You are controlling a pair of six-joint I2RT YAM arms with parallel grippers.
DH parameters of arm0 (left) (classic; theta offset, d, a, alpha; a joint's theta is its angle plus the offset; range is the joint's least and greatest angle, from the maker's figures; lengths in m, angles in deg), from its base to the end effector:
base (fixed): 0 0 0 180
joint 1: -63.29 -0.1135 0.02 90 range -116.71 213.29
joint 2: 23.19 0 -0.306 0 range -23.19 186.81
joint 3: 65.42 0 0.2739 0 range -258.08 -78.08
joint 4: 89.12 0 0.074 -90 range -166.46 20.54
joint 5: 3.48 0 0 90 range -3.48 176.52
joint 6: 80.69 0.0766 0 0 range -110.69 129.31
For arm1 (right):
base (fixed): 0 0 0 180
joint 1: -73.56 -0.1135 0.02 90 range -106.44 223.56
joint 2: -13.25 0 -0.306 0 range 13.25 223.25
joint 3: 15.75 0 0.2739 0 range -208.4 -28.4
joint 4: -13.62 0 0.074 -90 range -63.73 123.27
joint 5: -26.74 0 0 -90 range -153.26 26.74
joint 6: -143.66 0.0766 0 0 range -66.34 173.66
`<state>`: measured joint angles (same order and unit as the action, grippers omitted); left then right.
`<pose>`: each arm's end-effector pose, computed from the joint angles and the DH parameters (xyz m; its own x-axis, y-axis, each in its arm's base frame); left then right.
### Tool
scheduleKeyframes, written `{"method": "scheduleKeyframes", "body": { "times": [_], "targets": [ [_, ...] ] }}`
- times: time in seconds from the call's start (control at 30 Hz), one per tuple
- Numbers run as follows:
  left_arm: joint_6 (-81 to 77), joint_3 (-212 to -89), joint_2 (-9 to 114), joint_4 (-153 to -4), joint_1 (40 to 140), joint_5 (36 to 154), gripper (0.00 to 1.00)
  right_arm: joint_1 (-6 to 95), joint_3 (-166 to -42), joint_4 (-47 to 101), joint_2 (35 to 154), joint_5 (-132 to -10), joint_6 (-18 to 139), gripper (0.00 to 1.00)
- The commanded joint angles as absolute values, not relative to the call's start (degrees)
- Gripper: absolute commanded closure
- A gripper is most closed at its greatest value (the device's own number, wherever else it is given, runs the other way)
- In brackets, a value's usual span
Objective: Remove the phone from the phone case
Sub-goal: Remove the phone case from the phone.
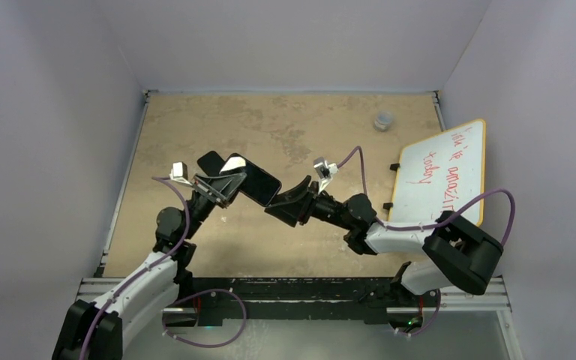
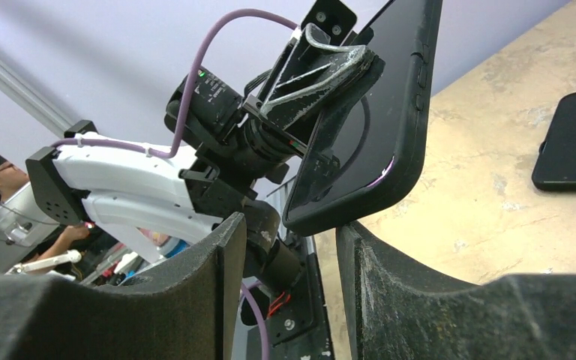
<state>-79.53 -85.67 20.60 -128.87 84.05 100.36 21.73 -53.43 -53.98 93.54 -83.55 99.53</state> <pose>0.1737 -0.0854 0.2573 -0.5536 -0.8283 -0.0862 0.2723 -0.0822 -0.9587 0.1659 0.2540 0.2913 -0.4869 0.4699 -0.7363 -0.8361 -0.0068 0.5486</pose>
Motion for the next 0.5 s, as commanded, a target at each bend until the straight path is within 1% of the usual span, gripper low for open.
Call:
{"method": "scheduleKeyframes", "body": {
  "times": [0.0,0.27,0.47],
  "targets": [
    [-79.06,-87.66,19.32,-131.22,84.30,99.00,1.00,20.73,-55.19,-57.99,93.00,-82.06,100.05,0.50],
    [-79.79,-87.30,19.52,-132.25,84.30,99.43,1.00,20.45,-56.32,-57.76,94.58,-80.33,99.00,0.54],
    [-80.84,-86.13,19.25,-134.51,84.28,98.30,1.00,20.01,-57.81,-57.19,95.94,-80.83,99.23,0.55]
  ]
}}
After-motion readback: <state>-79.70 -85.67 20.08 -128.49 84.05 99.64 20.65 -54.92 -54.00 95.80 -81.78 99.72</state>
